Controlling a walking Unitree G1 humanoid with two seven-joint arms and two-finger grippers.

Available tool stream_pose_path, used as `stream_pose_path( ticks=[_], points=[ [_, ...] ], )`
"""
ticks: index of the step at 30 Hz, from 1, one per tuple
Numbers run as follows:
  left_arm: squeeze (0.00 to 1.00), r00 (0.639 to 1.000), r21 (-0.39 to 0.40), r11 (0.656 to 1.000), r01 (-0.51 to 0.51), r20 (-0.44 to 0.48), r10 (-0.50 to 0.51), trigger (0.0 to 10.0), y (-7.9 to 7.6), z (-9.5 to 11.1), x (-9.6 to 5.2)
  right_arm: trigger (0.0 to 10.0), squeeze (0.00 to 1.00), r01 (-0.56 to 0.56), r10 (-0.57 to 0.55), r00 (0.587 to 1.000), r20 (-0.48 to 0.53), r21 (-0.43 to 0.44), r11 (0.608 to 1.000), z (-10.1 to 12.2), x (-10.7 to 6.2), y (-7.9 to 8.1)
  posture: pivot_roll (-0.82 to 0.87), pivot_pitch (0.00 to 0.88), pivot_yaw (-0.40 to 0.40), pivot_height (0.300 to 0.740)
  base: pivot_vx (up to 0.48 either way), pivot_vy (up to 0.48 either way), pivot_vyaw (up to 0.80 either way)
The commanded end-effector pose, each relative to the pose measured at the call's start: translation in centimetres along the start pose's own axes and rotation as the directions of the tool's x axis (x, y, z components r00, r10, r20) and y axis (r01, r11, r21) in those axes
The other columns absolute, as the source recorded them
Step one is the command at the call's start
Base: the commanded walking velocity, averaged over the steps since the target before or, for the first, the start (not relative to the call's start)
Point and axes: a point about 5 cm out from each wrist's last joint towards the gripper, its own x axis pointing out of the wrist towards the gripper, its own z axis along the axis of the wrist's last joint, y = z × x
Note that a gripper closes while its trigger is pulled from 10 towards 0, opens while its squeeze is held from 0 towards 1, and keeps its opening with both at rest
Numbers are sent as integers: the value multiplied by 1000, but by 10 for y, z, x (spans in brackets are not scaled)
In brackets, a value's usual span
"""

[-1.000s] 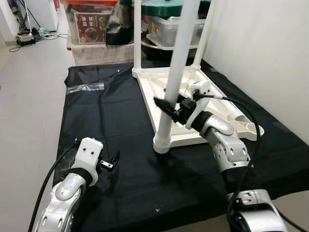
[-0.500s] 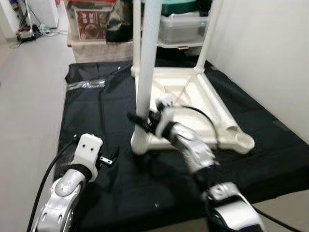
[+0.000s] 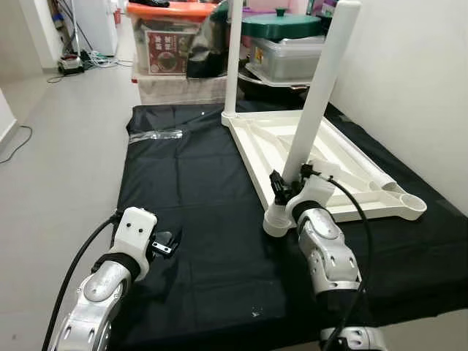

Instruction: Building children table

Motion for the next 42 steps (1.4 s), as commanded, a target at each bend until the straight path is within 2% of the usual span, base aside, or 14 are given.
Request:
stream_pose_path(
  ticks=[1,2,10,18,20,22,23,25,30,31,32,36,37,42],
  points=[
    [0,1000,2,1000,12,-7,-12,10000,-2,-2,1,10000,1000,-32,32,999,15,17,999,3,2,4,35,0,-73,740,0,0,0],
    [0,1000,2,1000,3,-11,-3,10000,0,-4,0,10000,0,-65,65,997,-33,21,998,8,15,9,37,0,-81,740,0,0,0],
    [0,1000,1,1000,-15,-15,15,10000,1,-6,-2,10000,0,117,-91,964,-248,91,989,3,31,-16,40,0,-85,740,0,0,0],
    [0,1000,5,1000,-16,-13,16,10000,1,-5,-2,10000,0,-127,146,985,-87,196,972,21,29,-2,40,0,-85,740,0,0,0],
    [0,1000,9,1000,-5,-11,5,10000,1,-5,-1,10000,0,-429,426,903,51,158,889,41,25,16,35,0,-72,740,0,0,0],
    [0,1000,14,1000,8,-8,-8,10000,0,-4,2,10000,0,-692,685,720,111,25,722,58,20,30,33,0,-67,740,0,0,0],
    [0,1000,14,1000,8,-8,-8,10000,0,-4,2,10000,0,-692,685,720,111,25,722,58,20,30,33,0,-67,740,0,0,0],
    [0,1000,16,1000,12,-3,-12,10000,0,-3,3,10000,0,-798,800,595,71,-67,599,61,19,33,39,0,-74,740,0,0,0],
    [0,1000,15,1000,12,-1,-12,10000,0,-2,4,10000,0,-822,827,561,42,-88,562,59,19,33,39,0,-74,740,0,0,0],
    [0,1000,17,1000,11,0,-11,10000,0,-2,4,10000,0,-848,852,523,2,-102,520,56,20,34,47,0,-82,740,0,0,0],
    [0,1000,16,1000,8,0,-8,10000,0,-2,2,10000,0,-909,910,409,-70,-118,400,47,15,41,64,0,-99,740,0,0,0],
    [0,1000,16,1000,5,0,-5,10000,0,-3,1,10000,0,-942,938,326,-117,-120,313,41,11,45,64,0,-99,740,0,0,0],
    [0,1000,14,1000,4,-2,-4,10000,0,-3,0,10000,0,-963,953,260,-156,-118,243,34,8,53,66,0,-97,740,0,0,0],
    [0,1000,13,1000,7,-2,-7,10000,-1,-3,0,10000,0,-969,954,231,-188,-129,209,21,8,69,80,0,-99,740,0,0,0]
  ],
)
